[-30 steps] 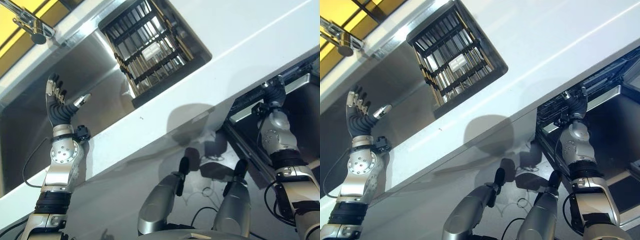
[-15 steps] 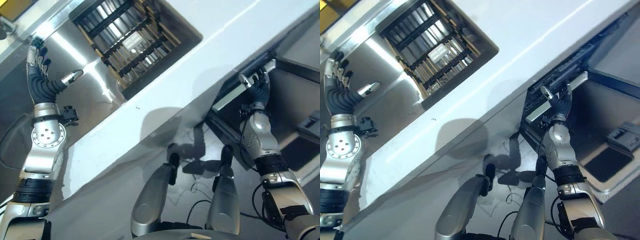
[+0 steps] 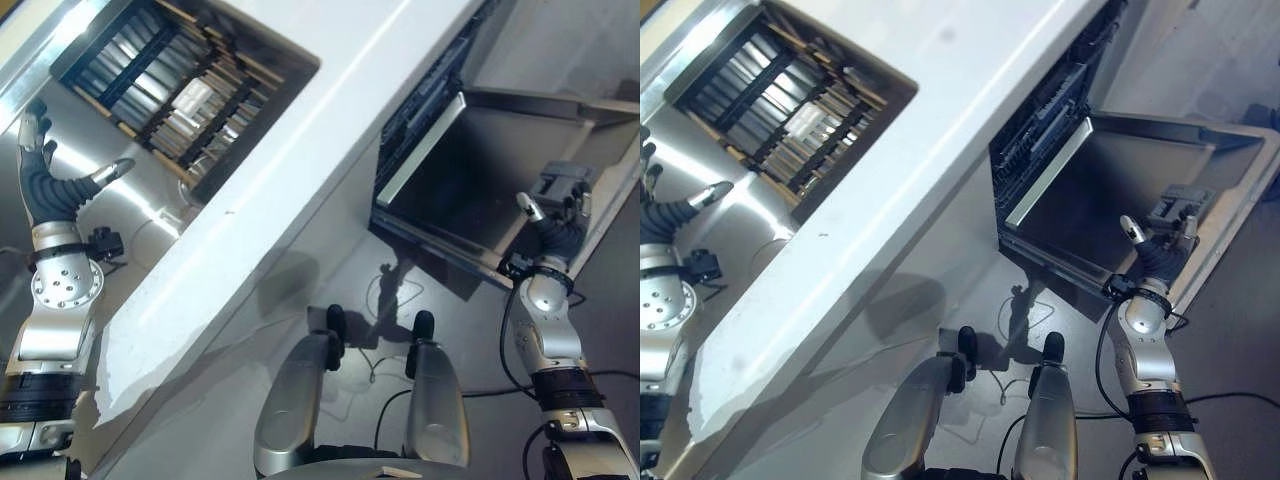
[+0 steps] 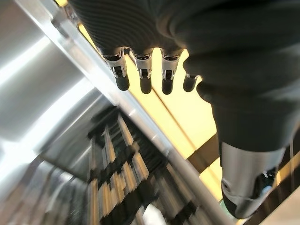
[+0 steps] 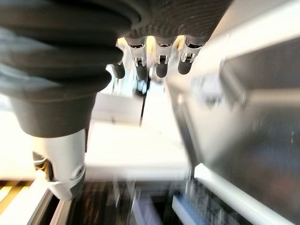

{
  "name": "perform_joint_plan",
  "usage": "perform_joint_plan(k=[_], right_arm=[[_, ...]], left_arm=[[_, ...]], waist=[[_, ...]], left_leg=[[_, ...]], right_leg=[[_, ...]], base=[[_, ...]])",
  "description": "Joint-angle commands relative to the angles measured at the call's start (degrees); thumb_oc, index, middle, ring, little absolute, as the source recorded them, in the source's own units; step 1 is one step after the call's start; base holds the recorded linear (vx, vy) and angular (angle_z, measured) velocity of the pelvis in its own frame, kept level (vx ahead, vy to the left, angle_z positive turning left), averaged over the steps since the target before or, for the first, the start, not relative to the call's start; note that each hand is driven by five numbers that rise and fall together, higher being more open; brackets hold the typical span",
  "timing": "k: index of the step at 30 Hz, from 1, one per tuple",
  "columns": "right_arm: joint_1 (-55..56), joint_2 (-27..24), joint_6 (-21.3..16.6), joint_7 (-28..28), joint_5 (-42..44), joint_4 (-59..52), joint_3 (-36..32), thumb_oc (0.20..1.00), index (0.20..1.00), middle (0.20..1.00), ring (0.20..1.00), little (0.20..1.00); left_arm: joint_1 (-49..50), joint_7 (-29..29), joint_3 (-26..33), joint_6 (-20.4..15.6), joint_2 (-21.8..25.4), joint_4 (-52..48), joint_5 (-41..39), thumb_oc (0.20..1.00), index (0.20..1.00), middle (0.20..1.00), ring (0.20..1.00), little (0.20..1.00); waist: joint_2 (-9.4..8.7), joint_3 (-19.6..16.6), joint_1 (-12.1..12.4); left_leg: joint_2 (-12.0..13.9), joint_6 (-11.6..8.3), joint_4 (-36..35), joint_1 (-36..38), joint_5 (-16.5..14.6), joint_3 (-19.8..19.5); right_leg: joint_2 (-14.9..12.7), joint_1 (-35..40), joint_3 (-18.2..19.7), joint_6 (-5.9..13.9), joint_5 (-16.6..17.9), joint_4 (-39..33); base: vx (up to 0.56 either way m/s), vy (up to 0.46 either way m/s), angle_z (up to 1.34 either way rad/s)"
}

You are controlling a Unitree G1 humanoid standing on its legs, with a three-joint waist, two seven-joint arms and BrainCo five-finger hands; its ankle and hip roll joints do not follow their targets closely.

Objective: Pick up plates and place into dishwasher.

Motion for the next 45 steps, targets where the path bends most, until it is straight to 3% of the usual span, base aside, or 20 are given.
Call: perform_joint_plan(k=[1,6,11,15,18,21,24,29,32,33,34,36,39,45], right_arm=[[-0.13,-3.11,-0.67,-9.83,-7.22,-6.29,-3.59,1.0,1.0,1.0,1.0,1.0],[6.76,-1.15,-1.27,-17.53,-13.98,-8.51,-7.92,1.0,1.0,1.0,1.0,1.0],[10.37,0.88,-4.03,-23.92,-11.96,-6.45,-8.74,1.0,1.0,1.0,1.0,1.0],[11.24,2.98,-9.15,-23.65,-1.03,0.46,-9.87,1.0,1.0,1.0,1.0,1.0],[10.27,3.73,-13.81,-20.02,4.11,6.27,-10.05,1.0,1.0,1.0,1.0,1.0],[8.94,3.78,-18.01,-18.29,8.21,9.02,-9.75,1.0,1.0,1.0,1.0,1.0],[6.75,4.1,-23.41,-12.77,19.35,11.67,-10.04,1.0,1.0,1.0,1.0,1.0],[3.18,4.73,-29.29,-3.87,31.65,11.44,-9.03,1.0,1.0,1.0,1.0,1.0],[0.36,4.73,-32.59,-1.37,34.83,11.96,-8.59,1.0,1.0,1.0,1.0,1.0],[-0.66,4.86,-34.37,-1.41,34.78,11.99,-8.55,1.0,1.0,1.0,1.0,1.0],[-1.25,4.9,-35.19,-1.21,34.48,11.81,-8.45,1.0,1.0,1.0,1.0,1.0],[-4.0,5.36,-37.8,-2.23,33.52,10.83,-8.08,1.0,1.0,1.0,1.0,1.0],[-8.26,6.12,-37.49,2.6,37.79,9.32,-7.31,1.0,1.0,1.0,1.0,1.0],[-16.18,3.83,-24.88,27.98,49.47,8.61,-3.65,1.0,1.0,1.0,1.0,1.0]], left_arm=[[-2.0,0.74,-5.06,-1.25,-12.02,-2.63,0.05,1.0,1.0,1.0,1.0,1.0],[2.18,0.46,-4.57,-2.68,-15.84,-3.19,-0.58,1.0,1.0,1.0,1.0,1.0],[4.76,1.38,-4.85,-5.72,-18.97,-1.83,-1.81,1.0,1.0,1.0,1.0,1.0],[4.67,1.43,-6.18,-7.8,-20.2,0.02,-2.39,1.0,1.0,1.0,1.0,1.0],[4.43,1.6,-7.02,-8.36,-20.75,-0.06,-2.53,1.0,1.0,1.0,1.0,1.0],[3.8,2.61,-8.07,-8.76,-21.13,0.33,-2.13,1.0,1.0,1.0,1.0,1.0],[3.22,4.31,-10.41,-9.66,-21.04,1.0,-1.9,1.0,1.0,1.0,1.0,1.0],[4.02,5.5,-12.99,-9.89,-19.97,-0.11,-1.36,1.0,1.0,1.0,1.0,1.0],[4.31,6.89,-13.94,-10.61,-19.52,-0.42,-1.37,1.0,1.0,1.0,1.0,1.0],[4.69,7.33,-14.36,-11.21,-19.22,-0.54,-1.25,1.0,1.0,1.0,1.0,1.0],[4.61,7.59,-14.2,-11.49,-19.15,-0.61,-1.15,1.0,1.0,1.0,1.0,1.0],[5.15,7.4,-14.9,-12.33,-18.87,-1.04,-0.77,1.0,1.0,1.0,1.0,1.0],[5.12,7.71,-16.04,-12.34,-18.05,-2.52,-0.07,1.0,1.0,1.0,1.0,1.0],[5.37,4.94,-16.2,-11.45,-16.85,-6.11,-2.33,1.0,1.0,1.0,1.0,1.0]], waist=[[2.67,-0.16,-4.21],[5.26,0.22,-7.44],[8.32,1.54,-10.76],[10.64,1.74,-12.34],[12.38,1.74,-12.4],[14.01,1.74,-12.19],[16.76,1.74,-11.48],[19.96,1.74,-9.25],[20.95,1.74,-8.48],[21.19,1.74,-7.98],[21.32,1.74,-7.91],[21.47,1.74,-7.35],[21.14,1.74,-6.89],[20.09,1.74,-5.36]], left_leg=[[-0.68,-2.5,-7.44,3.81,3.39,-3.94],[-0.94,-3.11,-7.21,4.21,3.26,-1.78],[-0.8,-3.96,-8.11,4.34,3.52,1.53],[-1.19,-4.64,-9.54,4.45,3.5,3.21],[-1.71,-4.82,-10.61,3.56,4.2,4.02],[-2.07,-4.95,-9.57,0.84,4.47,4.1],[-2.68,-4.64,-5.81,-4.45,3.92,3.56],[-3.66,-3.36,3.11,-13.09,0.67,2.87],[-3.9,-2.88,6.87,-16.1,-0.83,2.9],[-4.18,-2.9,9.42,-16.68,-3.15,2.57],[-4.1,-2.59,9.77,-18.29,-2.22,2.99],[-4.42,-2.52,15.14,-20.71,-5.24,3.04],[-4.45,-2.22,21.92,-25.42,-7.49,3.48],[-4.61,-2.21,32.45,-32.88,-10.59,3.17]], right_leg=[[-0.37,0.38,1.12,-3.19,5.26,0.02],[-1.13,-0.21,3.49,-2.8,5.26,-0.75],[-2.09,-1.38,5.86,-1.91,5.99,-2.97],[-2.95,-2.02,7.77,-1.02,6.88,-5.56],[-4.0,-3.26,8.82,-0.66,8.57,-7.79],[-4.15,-6.49,9.47,-0.85,8.18,-6.01],[-3.63,-12.62,10.17,-1.87,4.73,1.49],[-2.68,-22.73,11.25,-4.53,-2.78,17.79],[-1.98,-26.78,11.94,-5.39,-5.89,24.02],[-1.77,-27.56,12.27,-5.62,-8.95,27.52],[-1.76,-29.25,12.13,-5.98,-7.95,27.95],[-1.22,-31.34,12.15,-6.31,-11.92,34.14],[0.24,-35.29,11.82,-6.98,-14.92,40.81],[2.57,-40.74,11.13,-8.14,-19.27,50.35]], base=[[0.03,0.094,-0.12],[0.03,0.115,-0.22],[0.03,0.172,-0.27],[0.07,0.13,-0.4],[0.03,0.069,-0.21],[-0.02,0.028,-0.15],[-0.05,-0.005,0.05],[-0.08,-0.111,0.23],[-0.01,-0.106,0.21],[-0.02,-0.144,0.19],[0.07,-0.17,0.24],[0.02,-0.185,0.27],[-0.01,-0.172,0.31],[0.01,-0.114,0.21]])
